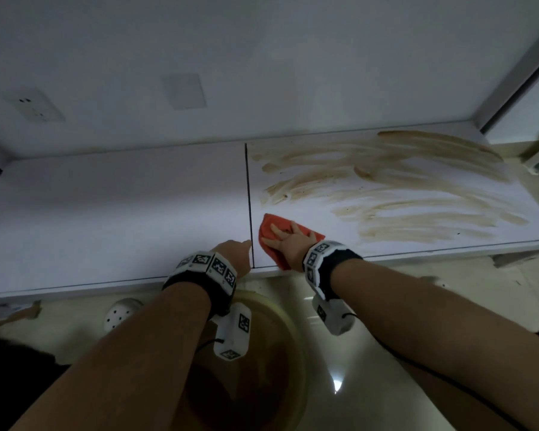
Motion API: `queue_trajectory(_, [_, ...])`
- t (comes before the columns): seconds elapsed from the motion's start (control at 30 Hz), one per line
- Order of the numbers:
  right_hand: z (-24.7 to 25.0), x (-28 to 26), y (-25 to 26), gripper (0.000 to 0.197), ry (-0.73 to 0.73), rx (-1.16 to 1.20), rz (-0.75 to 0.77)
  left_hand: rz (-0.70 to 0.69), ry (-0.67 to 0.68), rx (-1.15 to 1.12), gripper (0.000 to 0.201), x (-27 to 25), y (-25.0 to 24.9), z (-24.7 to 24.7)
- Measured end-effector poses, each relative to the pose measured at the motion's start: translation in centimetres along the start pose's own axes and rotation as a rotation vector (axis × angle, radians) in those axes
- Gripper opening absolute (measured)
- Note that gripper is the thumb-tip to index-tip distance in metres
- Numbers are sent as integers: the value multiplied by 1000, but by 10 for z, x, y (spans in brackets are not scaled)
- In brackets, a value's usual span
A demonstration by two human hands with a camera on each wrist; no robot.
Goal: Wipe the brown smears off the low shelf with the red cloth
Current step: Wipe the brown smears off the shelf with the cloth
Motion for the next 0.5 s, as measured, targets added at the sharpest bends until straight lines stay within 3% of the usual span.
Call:
queue_trajectory(0.33, [-11,-13,-89,79,-44,211,-202,-47,34,95,43,19,3,14])
queue_trajectory(0.5, [-25,-35,-66,82,-59,123,-71,-25,-2,77,37,26,-2,17])
Point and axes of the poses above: each hand's wrist, its own x-axis towards the middle knuckle, its own z-axis out of the back of the hand, y = z × x, the point moved 2 cm from there along x, towards the middle knuckle, and after that the axes turned 8 degrees about -z, right-handed, at the moved point
